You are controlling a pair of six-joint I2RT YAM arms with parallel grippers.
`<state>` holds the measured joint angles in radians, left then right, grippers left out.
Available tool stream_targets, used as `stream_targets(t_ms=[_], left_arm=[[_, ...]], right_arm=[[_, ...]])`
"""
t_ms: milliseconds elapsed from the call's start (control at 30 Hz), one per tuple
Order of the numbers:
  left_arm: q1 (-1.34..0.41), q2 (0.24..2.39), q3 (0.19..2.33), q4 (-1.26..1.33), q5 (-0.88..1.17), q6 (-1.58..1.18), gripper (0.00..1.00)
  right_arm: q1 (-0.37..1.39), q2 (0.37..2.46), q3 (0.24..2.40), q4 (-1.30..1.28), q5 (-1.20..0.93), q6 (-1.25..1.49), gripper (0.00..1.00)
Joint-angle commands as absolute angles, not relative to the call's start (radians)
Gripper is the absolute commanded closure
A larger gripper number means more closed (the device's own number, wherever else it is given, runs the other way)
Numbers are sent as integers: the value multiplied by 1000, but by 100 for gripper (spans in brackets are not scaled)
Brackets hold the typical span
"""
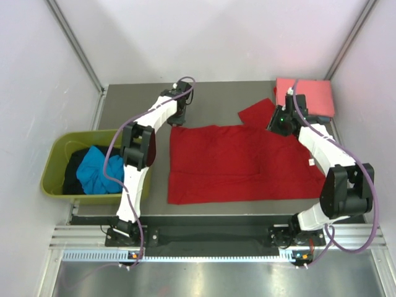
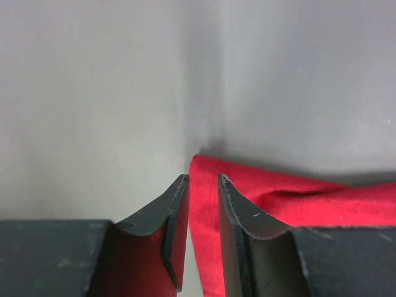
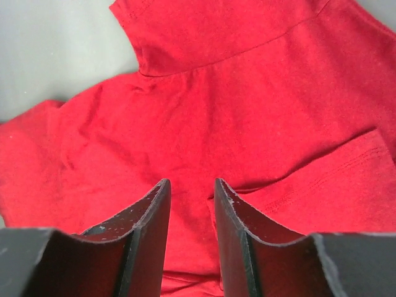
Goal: Fold and stack the t-shirts
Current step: Fold the tshirt
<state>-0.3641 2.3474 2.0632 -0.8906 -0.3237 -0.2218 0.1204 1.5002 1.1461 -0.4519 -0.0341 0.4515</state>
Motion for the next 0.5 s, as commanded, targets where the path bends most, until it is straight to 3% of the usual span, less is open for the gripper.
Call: stream_targets(t_ms=[0,233,333,400,467], left_arm=[[-359,2378,2100,-850,-299,-157,69],[-357,2439,2108,-873,-342,-152,68],[-357,2456,2109,-871,-359,-158,79],[-357,2460,2120,-874,-373,-166,98],[-356,2473,2138,-880,-385,-176,100]], right_arm=[[135,1493,1183,-400,-5,437,65],[141,1528,1233,-416,-5,433,65],[143,1525,1243,-416,-5,431,65],[144,1529,1244,-411,23,431,65],[146,1535,1243,-413,26,430,65]])
